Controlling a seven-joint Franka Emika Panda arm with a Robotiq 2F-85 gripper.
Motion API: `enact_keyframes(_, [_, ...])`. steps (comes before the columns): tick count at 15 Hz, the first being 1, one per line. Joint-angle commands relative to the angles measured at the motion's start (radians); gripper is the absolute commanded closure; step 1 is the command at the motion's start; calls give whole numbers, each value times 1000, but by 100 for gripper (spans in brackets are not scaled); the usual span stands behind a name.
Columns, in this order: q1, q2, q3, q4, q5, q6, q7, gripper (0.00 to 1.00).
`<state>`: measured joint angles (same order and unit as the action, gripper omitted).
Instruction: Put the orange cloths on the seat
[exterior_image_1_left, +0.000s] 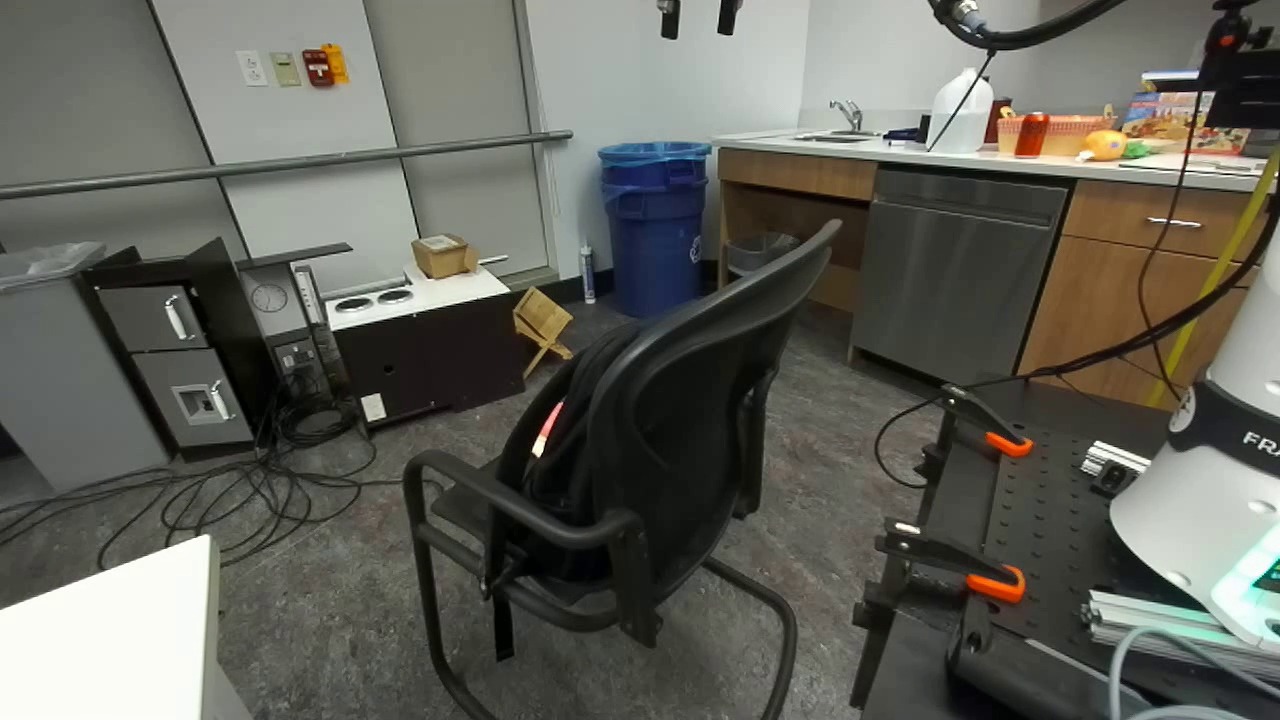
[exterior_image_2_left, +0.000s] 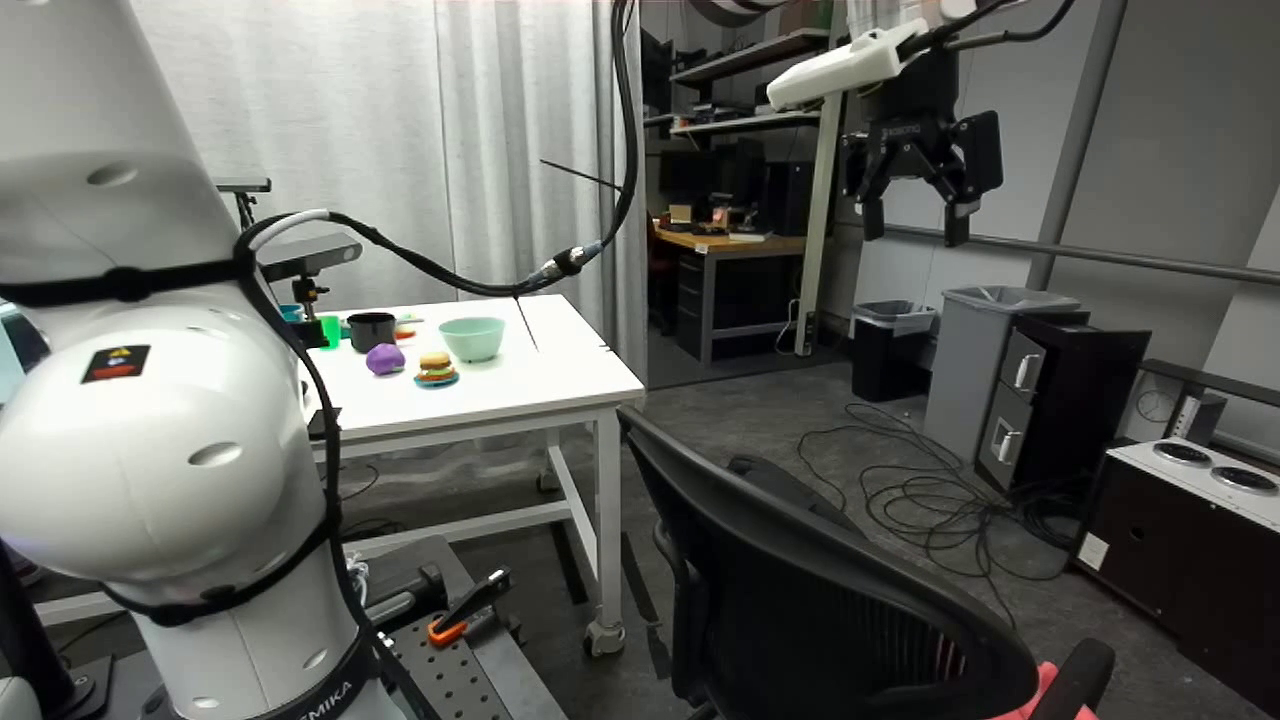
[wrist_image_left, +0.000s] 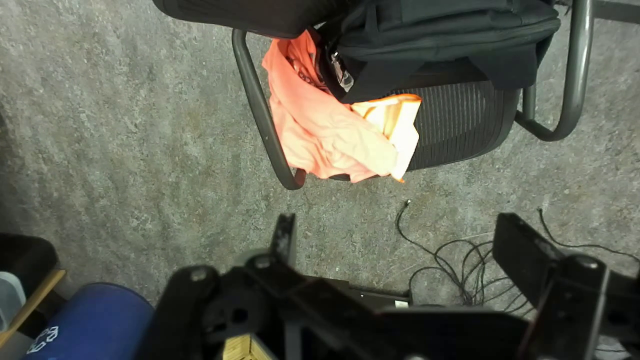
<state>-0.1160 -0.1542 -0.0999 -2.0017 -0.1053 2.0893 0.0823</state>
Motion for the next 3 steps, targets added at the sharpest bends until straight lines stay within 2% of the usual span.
enact_keyframes(1, [0,1,0,3,1,-3,-1,0])
enact_keyframes(3, [0,1,0,3,1,-3,-1,0])
